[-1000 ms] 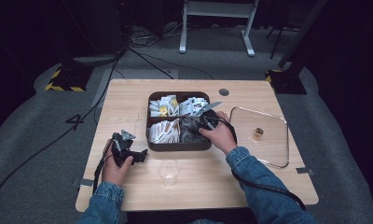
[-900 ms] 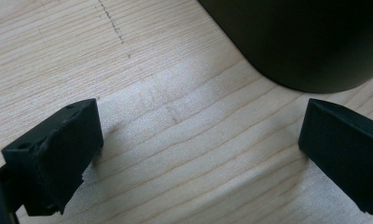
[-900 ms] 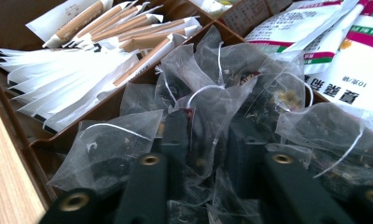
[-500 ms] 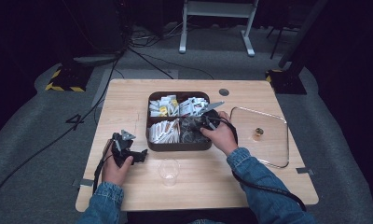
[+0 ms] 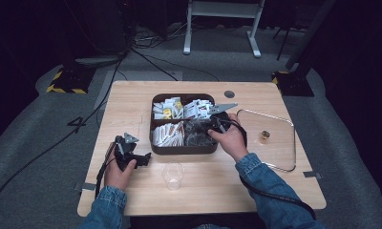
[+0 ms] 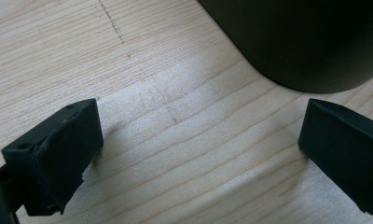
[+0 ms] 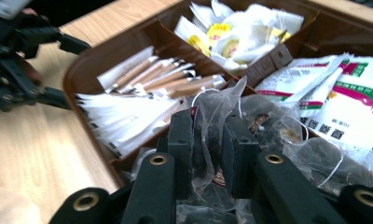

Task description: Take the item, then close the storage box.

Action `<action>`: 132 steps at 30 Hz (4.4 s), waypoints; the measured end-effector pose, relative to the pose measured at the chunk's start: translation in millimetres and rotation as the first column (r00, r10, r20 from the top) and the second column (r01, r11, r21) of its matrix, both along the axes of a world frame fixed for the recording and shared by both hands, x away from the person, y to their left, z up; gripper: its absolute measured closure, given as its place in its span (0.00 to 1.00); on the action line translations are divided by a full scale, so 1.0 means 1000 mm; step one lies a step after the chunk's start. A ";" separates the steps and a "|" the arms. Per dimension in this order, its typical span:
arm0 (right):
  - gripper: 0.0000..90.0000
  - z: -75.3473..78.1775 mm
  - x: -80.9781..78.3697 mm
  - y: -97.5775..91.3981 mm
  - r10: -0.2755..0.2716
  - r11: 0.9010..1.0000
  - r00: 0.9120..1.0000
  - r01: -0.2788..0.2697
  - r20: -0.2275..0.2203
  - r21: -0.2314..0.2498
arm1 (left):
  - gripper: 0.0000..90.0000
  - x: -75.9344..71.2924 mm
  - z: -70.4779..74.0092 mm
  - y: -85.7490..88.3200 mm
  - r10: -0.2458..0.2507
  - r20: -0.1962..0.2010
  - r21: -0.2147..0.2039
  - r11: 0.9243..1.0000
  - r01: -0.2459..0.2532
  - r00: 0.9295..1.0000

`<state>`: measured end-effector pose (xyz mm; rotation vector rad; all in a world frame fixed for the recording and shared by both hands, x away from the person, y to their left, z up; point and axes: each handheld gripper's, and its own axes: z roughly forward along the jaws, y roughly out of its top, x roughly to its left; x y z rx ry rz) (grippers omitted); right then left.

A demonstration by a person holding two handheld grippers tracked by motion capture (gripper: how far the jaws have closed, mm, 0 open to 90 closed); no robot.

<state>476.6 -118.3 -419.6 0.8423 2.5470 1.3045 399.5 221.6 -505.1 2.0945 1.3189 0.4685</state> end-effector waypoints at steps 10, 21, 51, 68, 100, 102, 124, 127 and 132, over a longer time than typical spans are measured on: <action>0.84 0.017 -0.016 -0.007 0.023 0.997 1.000 -0.024 0.017 0.068 | 0.00 0.000 0.000 0.000 0.000 0.001 0.001 1.000 0.000 1.000; 0.84 0.032 -0.037 -0.003 0.082 0.991 0.996 -0.086 0.043 0.101 | 0.00 0.000 0.000 0.000 0.000 0.000 0.000 1.000 0.000 1.000; 0.84 0.029 -0.108 0.041 0.333 0.935 0.942 -0.335 0.031 0.116 | 0.00 0.000 0.000 0.000 0.000 0.001 0.001 1.000 0.000 1.000; 0.84 0.005 -0.119 0.055 0.380 0.923 0.925 -0.377 -0.028 0.072 | 0.00 0.000 0.000 0.000 0.000 0.000 0.000 1.000 0.000 1.000; 0.64 -0.001 -0.119 0.056 0.356 0.933 0.934 -0.352 -0.041 0.074 | 0.00 0.000 0.000 0.000 0.000 0.000 0.000 1.000 0.000 1.000; 0.63 0.002 -0.118 0.056 0.349 0.935 0.937 -0.346 -0.034 0.078 | 0.00 0.000 0.000 0.000 0.000 0.000 -0.003 1.000 0.000 1.000; 0.60 0.041 -0.096 0.024 0.224 0.970 0.972 -0.230 0.074 0.080 | 0.00 0.000 0.000 0.000 -0.004 0.000 0.000 1.000 0.004 1.000; 0.60 0.044 -0.089 0.014 0.188 0.978 0.978 -0.194 0.086 0.074 | 0.00 0.000 0.000 0.000 -0.006 0.001 -0.001 1.000 0.006 1.000; 0.60 0.048 -0.077 -0.006 0.112 0.990 0.988 -0.121 0.109 0.072 | 0.00 0.000 0.000 0.000 -0.005 0.001 -0.001 1.000 0.005 1.000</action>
